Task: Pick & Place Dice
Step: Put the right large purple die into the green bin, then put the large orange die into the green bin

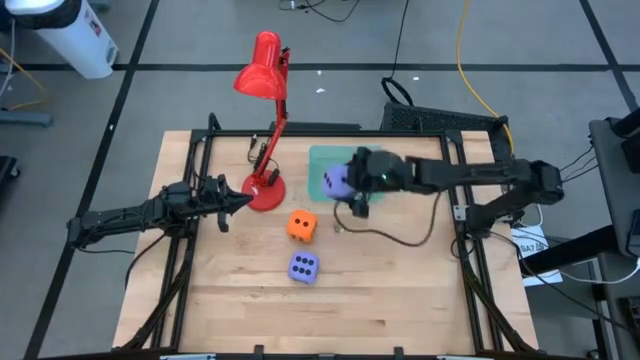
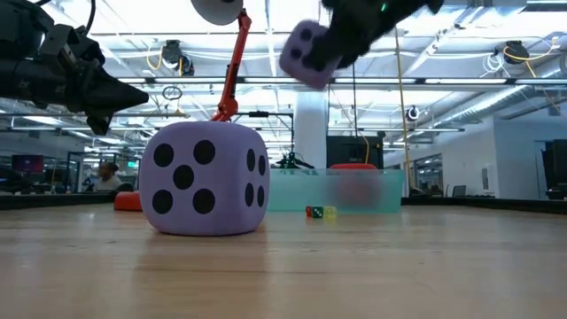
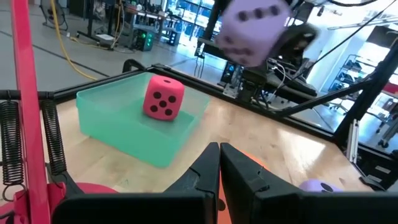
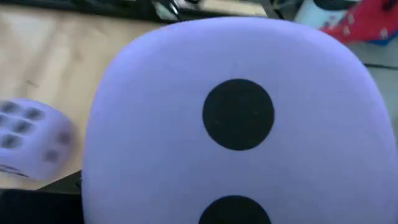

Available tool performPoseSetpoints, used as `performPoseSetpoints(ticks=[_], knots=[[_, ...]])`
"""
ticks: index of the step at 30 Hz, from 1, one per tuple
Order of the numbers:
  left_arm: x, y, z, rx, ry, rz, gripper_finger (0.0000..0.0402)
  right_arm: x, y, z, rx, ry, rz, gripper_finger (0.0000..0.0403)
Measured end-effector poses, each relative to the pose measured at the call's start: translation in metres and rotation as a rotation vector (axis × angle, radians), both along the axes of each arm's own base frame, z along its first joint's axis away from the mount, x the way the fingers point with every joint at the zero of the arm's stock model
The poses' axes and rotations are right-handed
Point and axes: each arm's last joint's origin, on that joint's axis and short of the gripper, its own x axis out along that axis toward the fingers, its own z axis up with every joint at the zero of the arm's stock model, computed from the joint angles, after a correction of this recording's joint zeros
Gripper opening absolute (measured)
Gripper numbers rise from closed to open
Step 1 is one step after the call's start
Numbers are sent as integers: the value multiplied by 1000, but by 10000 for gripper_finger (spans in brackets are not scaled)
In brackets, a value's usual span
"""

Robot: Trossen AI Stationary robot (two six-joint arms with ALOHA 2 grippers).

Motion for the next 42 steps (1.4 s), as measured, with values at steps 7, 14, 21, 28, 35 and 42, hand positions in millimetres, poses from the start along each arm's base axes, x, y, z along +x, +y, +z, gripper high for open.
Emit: performPoseSetpoints(ticks=[7, 14, 21, 28, 35, 42], knots=[[0, 1, 0, 20, 4, 23, 21, 22, -55, -48, -20, 109, -80, 377], [0, 1, 0, 22, 9, 25, 21, 24, -91, -80, 56, 177, -117, 395], [0, 1, -1, 26, 22, 21, 21, 22, -88, -82, 145, 194, -152, 399], [0, 1, -2, 26, 25, 21, 21, 20, -76, -70, 49, 203, -166, 399], [0, 0, -2, 12, 30, 14, 21, -23, -55, 21, 17, -120, -107, 346], [0, 0, -2, 15, 33, 6, 21, -115, -22, 76, 9, -406, -58, 149]])
